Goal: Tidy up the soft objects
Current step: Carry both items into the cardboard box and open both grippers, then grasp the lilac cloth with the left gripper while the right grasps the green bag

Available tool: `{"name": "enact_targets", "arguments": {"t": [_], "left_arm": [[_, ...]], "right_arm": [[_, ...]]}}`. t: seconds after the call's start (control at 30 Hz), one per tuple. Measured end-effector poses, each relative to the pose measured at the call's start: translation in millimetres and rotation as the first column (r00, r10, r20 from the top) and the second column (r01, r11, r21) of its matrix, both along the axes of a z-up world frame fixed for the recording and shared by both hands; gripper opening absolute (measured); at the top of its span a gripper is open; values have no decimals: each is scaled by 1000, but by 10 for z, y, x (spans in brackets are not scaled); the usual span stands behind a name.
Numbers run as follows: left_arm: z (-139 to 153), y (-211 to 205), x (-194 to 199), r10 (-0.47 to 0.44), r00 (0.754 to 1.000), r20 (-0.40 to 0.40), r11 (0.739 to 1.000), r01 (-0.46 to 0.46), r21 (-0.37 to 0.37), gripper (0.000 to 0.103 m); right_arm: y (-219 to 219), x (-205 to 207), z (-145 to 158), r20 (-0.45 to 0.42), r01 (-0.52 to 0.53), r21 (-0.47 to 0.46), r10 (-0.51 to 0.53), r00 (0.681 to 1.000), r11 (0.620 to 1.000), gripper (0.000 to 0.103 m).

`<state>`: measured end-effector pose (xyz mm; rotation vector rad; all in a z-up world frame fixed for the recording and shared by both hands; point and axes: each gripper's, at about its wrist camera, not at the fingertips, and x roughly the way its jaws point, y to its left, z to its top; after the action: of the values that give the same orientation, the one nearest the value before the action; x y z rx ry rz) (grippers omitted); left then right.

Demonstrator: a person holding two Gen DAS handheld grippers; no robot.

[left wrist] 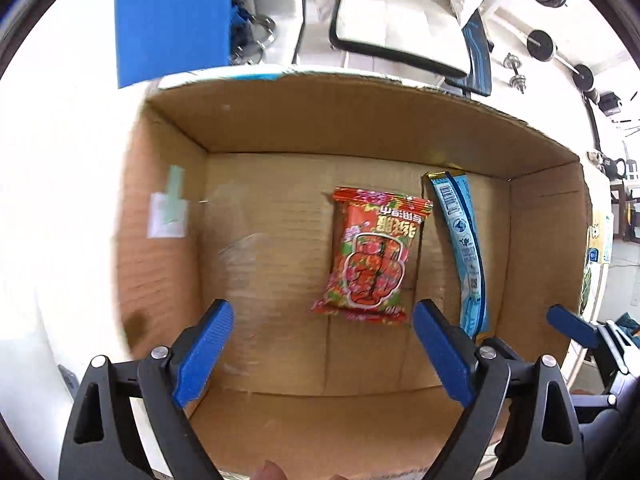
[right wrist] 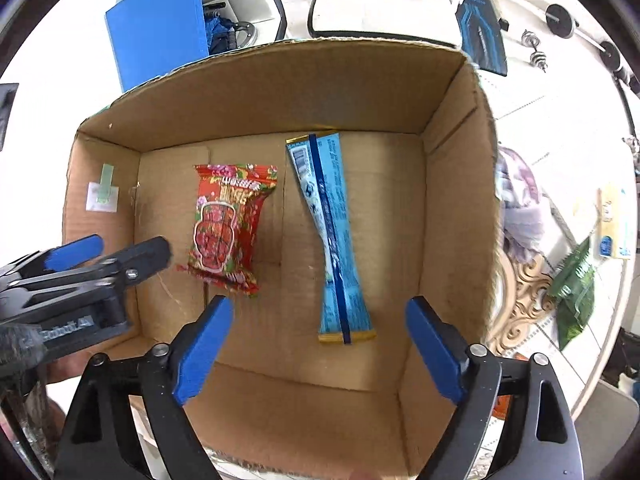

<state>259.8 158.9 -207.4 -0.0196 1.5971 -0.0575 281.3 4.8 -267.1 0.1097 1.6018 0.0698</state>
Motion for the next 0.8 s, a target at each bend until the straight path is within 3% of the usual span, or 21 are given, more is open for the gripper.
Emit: {"name": "enact_targets", "arguments": {"t": [0.47,0.8], "left_arm": [[569,69,-600,8,987,158,1000,-12,23,92],[881,-90,-1017,43,983,180,999,-46,14,92]], "right_arm": [[-70,-687,637,113,12,-11,-11,994,1000,97],[-219,-1163,1037,163,-17,52,9,987,998,97]]}}
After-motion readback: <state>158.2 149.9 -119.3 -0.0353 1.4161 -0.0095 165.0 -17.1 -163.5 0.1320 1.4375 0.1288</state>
